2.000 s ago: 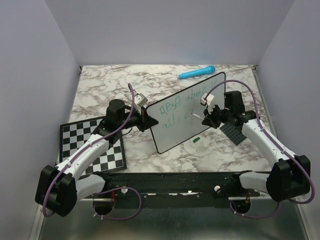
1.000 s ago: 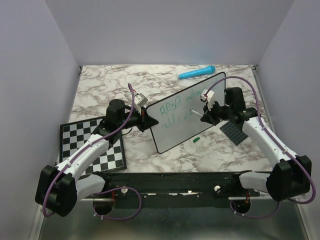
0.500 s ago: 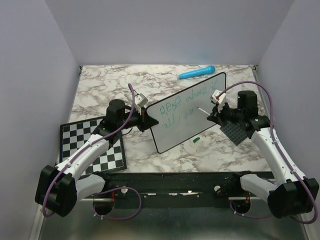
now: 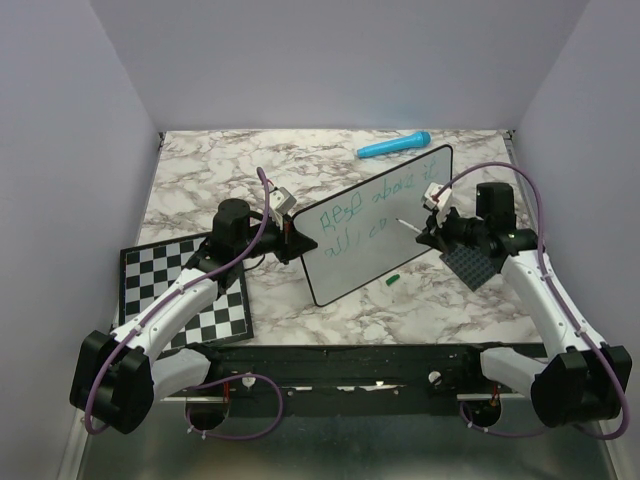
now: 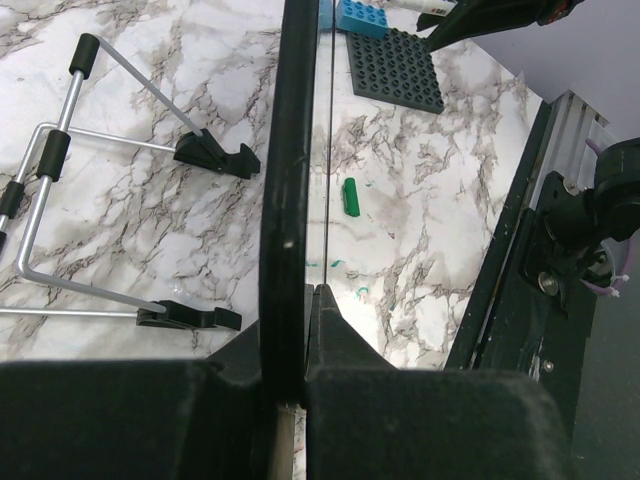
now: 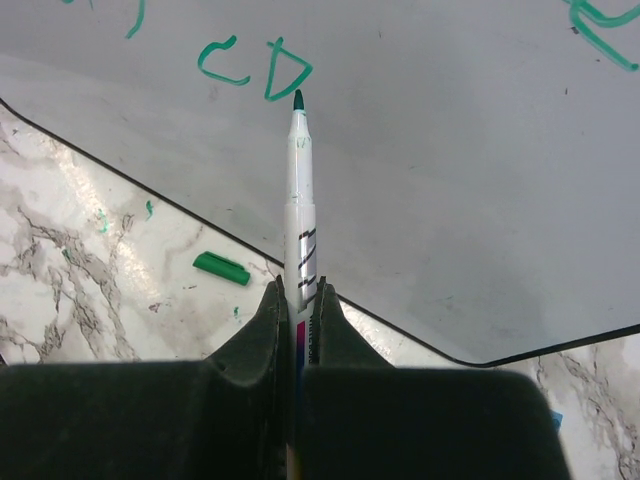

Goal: Write a sentence on the whiteboard

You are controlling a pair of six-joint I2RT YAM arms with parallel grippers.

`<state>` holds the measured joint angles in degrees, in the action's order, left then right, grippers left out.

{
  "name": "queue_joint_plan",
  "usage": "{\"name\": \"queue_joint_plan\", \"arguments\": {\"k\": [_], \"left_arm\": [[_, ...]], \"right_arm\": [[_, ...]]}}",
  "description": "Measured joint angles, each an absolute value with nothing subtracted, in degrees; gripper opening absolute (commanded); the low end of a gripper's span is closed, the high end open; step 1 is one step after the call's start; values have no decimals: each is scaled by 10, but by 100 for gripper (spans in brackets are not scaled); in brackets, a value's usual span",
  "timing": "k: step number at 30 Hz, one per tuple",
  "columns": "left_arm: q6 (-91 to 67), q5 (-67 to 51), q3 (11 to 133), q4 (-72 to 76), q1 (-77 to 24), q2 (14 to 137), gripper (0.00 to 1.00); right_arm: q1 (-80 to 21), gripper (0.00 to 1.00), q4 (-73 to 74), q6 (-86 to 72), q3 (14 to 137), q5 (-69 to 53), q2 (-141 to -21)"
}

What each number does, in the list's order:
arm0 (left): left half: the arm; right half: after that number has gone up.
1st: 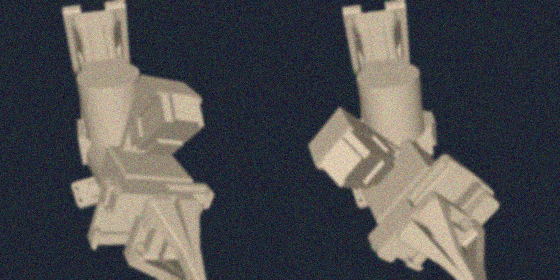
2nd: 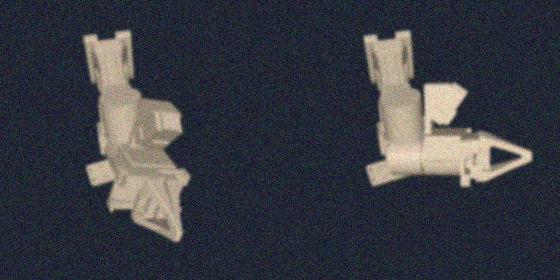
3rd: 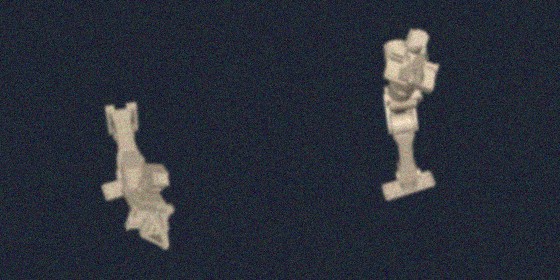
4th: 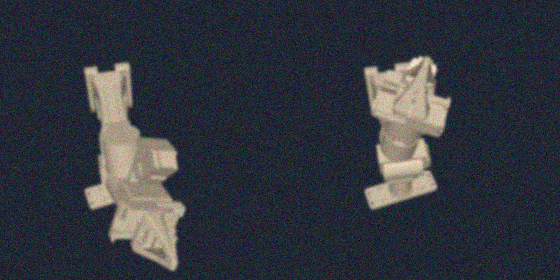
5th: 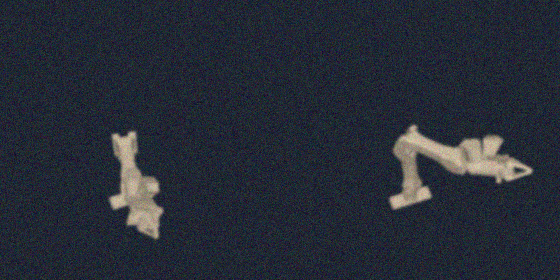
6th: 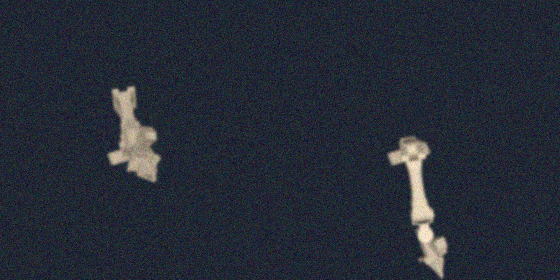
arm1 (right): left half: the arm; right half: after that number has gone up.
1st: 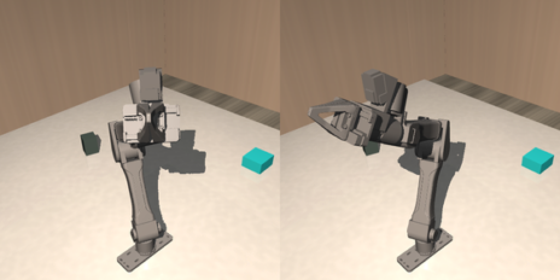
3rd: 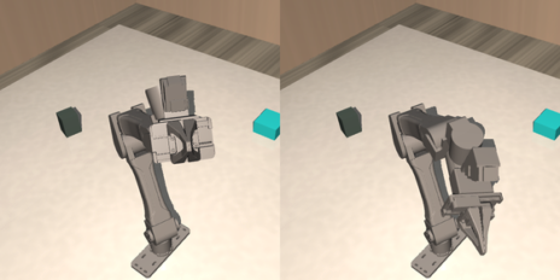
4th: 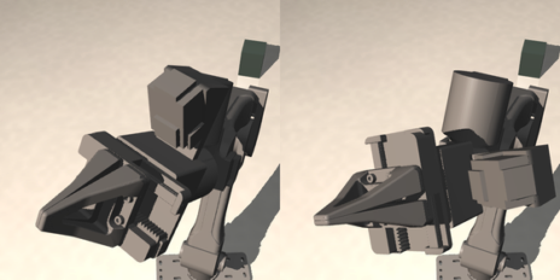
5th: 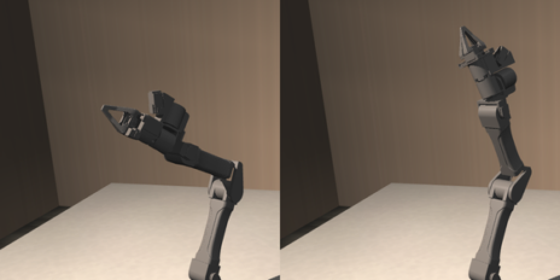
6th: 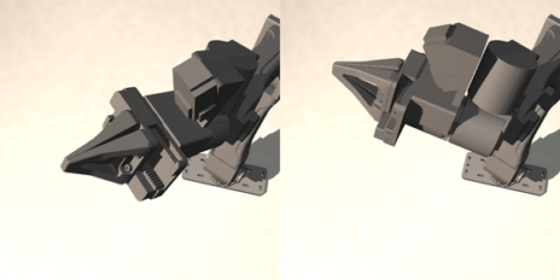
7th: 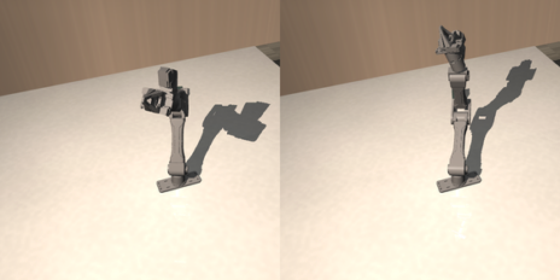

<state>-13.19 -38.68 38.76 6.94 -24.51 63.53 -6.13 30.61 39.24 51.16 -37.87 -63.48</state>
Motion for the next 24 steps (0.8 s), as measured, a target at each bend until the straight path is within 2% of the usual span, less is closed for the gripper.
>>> {"name": "queue_joint_plan", "arguments": {"k": [24], "left_arm": [[-131,-387,388,69,-245,635,0]], "right_arm": [[-65,0,295,427,512,-408,-683]]}}
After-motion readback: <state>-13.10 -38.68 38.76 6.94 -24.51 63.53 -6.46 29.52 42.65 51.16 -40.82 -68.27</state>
